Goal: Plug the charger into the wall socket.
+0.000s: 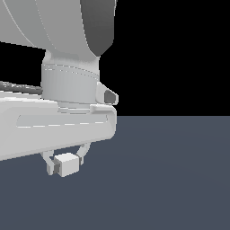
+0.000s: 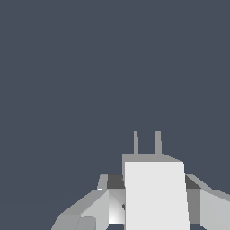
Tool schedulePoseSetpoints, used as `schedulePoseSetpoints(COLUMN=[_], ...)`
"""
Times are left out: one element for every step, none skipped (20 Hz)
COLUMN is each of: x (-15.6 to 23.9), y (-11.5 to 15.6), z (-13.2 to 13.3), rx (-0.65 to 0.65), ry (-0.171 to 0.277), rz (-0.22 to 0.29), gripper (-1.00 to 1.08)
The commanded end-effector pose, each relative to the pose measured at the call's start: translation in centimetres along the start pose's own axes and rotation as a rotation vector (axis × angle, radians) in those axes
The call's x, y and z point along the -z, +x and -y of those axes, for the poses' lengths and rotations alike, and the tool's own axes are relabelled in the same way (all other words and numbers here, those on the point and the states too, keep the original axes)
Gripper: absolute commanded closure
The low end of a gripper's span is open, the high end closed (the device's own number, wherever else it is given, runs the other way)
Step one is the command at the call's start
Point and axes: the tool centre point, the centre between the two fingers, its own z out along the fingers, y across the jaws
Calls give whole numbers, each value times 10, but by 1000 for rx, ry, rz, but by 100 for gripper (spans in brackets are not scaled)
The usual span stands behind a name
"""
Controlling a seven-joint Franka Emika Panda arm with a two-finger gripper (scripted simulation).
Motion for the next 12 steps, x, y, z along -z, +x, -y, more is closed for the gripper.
schedulePoseSetpoints(x=[0, 0, 0, 0, 0, 0, 0, 0, 0, 0, 1, 2], y=[0, 0, 0, 0, 0, 0, 0, 0, 0, 0, 1, 2], z=[0, 0, 0, 0, 0, 0, 0, 0, 0, -1, -1, -2], rx=[0, 0, 0, 0, 0, 0, 0, 0, 0, -1, -4, -9], ry=[-1, -1, -1, -1, -1, -1, -1, -1, -1, -1, -1, -2], rz=[-1, -1, -1, -1, -1, -1, -1, -1, -1, -1, -1, -1], gripper=[108, 108, 108, 108, 108, 108, 108, 108, 108, 108, 108, 108])
